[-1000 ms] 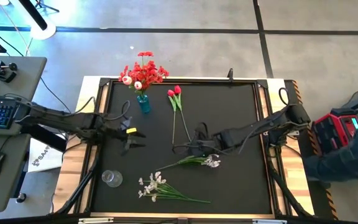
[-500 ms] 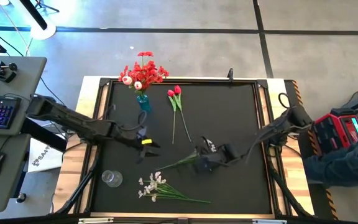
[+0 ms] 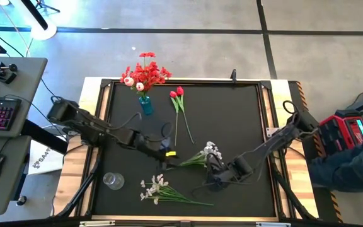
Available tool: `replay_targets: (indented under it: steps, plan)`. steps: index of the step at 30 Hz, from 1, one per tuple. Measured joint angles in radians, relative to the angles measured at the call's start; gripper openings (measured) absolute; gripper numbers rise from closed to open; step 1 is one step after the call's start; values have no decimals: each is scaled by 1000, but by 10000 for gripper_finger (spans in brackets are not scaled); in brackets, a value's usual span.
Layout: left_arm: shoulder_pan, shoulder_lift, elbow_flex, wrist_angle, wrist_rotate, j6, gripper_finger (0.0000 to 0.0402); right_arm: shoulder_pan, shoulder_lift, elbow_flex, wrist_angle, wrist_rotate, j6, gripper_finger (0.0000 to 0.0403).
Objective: Sort flowers into vase by color
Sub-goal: Put the center white flower into the transparent vase
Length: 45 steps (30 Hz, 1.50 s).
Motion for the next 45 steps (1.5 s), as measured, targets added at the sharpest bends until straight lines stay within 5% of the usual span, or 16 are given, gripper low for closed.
replay_targets:
  steps: [16,25,45]
  plan:
    - [-35,131,114,-55,9,-17,209,6,0,0,-51,-37,-71,181]
    - [-31,132,114,-57,-75,13,209,5,0,0,-66,-37,-97,181]
    - [-27,342,203,-60,-17,26,209,-18,-65,0,-83,-62,-162,181]
